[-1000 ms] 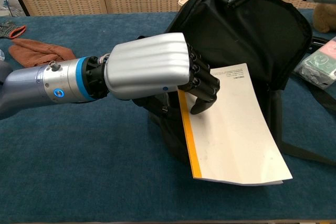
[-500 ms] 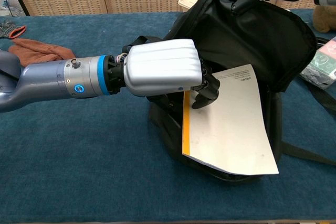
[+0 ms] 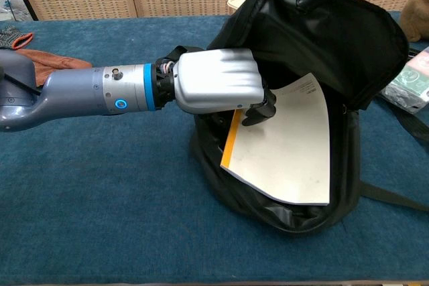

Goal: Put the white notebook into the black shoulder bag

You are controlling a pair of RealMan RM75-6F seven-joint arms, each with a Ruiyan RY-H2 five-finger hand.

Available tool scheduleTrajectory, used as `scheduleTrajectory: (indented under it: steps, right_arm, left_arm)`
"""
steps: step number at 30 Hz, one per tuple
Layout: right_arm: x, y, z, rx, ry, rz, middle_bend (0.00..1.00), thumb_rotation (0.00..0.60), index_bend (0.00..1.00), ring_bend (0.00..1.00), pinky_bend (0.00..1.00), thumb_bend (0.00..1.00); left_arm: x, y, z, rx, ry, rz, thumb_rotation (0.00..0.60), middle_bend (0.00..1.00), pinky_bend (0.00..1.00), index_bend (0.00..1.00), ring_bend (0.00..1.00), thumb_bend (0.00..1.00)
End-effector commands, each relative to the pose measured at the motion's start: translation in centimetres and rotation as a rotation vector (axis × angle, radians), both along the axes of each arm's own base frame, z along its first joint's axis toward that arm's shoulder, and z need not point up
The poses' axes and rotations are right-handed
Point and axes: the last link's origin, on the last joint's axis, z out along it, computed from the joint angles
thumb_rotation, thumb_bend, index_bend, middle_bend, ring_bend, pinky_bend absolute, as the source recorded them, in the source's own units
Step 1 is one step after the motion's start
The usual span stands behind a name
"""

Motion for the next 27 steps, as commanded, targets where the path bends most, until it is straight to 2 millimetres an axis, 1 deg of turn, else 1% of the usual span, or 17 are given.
scheduleTrajectory:
  steps: [1, 7, 11, 21, 23, 26, 27]
  right_arm:
    - [0.0, 0.0, 0.1, -0.003, 0.005, 0.000, 0.60, 0.600, 0.59, 0.50, 0.73, 0.80]
    - [0.0, -0.1, 0.3, -0.006, 0.007, -0.002, 0.60, 0.600, 0.59, 0.50, 0.73, 0.80]
    - [0.1, 0.1, 0.5, -0.002, 0.008, 0.003, 0.60, 0.600, 0.59, 0.50, 0.74, 0.80]
    - [0.2, 0.0, 0.9, -0.010, 0.010, 0.002, 0.60, 0.600, 0.59, 0.50, 0.74, 0.79]
    - [0.2, 0.0, 0.9, -0.011, 0.012, 0.000, 0.60, 0.600, 0.59, 0.50, 0.74, 0.79]
    - [0.1, -0.1, 0.9, -0.013, 0.017, -0.001, 0.60, 0.600, 0.59, 0.50, 0.74, 0.79]
    - [0.0, -0.1, 0.8, -0.015, 0.018, -0.002, 0.60, 0.600, 0.59, 0.50, 0.74, 0.79]
  left_arm:
    - [0.0, 0.7, 0.2, 0.030, 0.008, 0.014, 0.600, 0.60, 0.72, 0.80, 0.60, 0.56]
    - [-0.5, 1.7, 0.2, 0.084, 0.066, 0.035, 0.600, 0.60, 0.72, 0.80, 0.60, 0.56]
    - [0.0, 2.8, 0.0, 0.151, 0.103, 0.046, 0.600, 0.60, 0.72, 0.80, 0.60, 0.56]
    - [0.7, 3.3, -0.3, 0.185, 0.083, 0.090, 0.600, 0.59, 0.72, 0.79, 0.58, 0.54]
    - [0.7, 3.2, -0.4, 0.181, 0.080, 0.089, 0.600, 0.56, 0.72, 0.75, 0.55, 0.52]
    - [0.6, 3.1, -0.3, 0.176, 0.076, 0.088, 0.600, 0.47, 0.72, 0.59, 0.50, 0.46]
    - [0.5, 3.1, -0.2, 0.173, 0.074, 0.089, 0.600, 0.43, 0.72, 0.52, 0.48, 0.42]
